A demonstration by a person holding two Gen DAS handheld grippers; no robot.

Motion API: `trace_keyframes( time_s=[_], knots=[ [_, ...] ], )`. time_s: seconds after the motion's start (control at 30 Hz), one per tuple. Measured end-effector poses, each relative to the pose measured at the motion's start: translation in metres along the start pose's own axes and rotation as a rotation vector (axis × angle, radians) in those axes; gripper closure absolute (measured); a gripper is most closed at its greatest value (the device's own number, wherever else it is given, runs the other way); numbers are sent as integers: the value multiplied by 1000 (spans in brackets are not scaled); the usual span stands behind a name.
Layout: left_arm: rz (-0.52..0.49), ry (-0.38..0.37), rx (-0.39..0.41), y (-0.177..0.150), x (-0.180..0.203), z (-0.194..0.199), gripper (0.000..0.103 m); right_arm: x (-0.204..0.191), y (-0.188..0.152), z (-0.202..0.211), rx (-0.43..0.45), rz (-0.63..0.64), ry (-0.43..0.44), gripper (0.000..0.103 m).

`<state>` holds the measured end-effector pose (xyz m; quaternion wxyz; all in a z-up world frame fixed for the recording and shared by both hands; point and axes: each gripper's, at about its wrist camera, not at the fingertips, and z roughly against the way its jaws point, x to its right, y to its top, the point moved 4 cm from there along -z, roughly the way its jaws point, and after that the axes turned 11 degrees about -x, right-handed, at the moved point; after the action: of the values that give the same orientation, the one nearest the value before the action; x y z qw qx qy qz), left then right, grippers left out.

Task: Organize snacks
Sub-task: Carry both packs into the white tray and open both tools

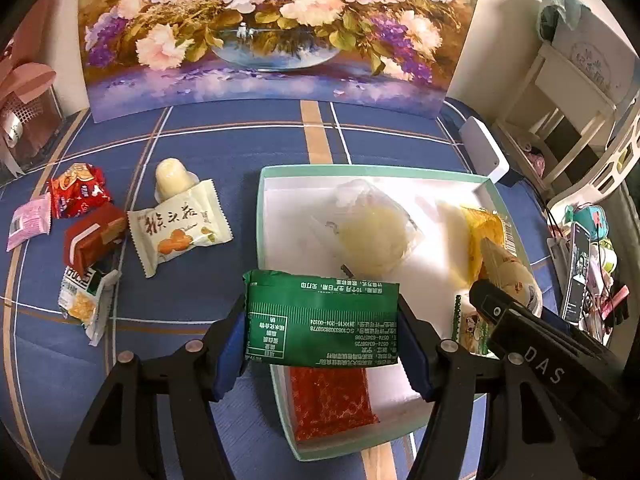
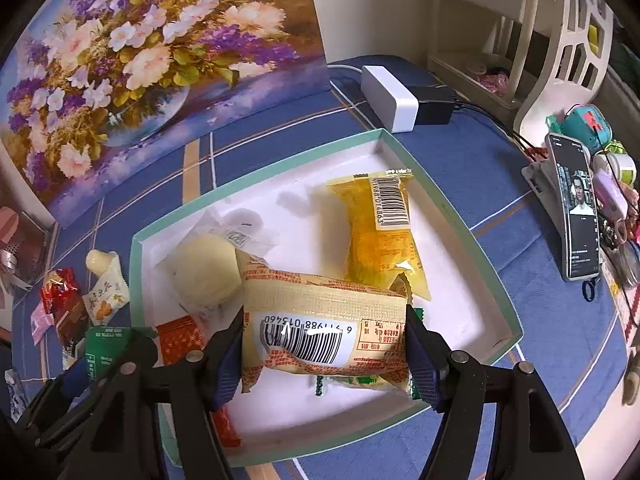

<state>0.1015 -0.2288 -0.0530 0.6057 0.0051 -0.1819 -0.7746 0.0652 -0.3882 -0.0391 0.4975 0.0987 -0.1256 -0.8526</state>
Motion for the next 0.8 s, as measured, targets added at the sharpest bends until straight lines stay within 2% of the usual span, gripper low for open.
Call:
trace_keyframes(
  time_s=[0.8],
  knots=[
    [9, -38, 12, 4, -3, 12, 32, -1, 2, 0, -1, 5, -1, 30]
  ],
)
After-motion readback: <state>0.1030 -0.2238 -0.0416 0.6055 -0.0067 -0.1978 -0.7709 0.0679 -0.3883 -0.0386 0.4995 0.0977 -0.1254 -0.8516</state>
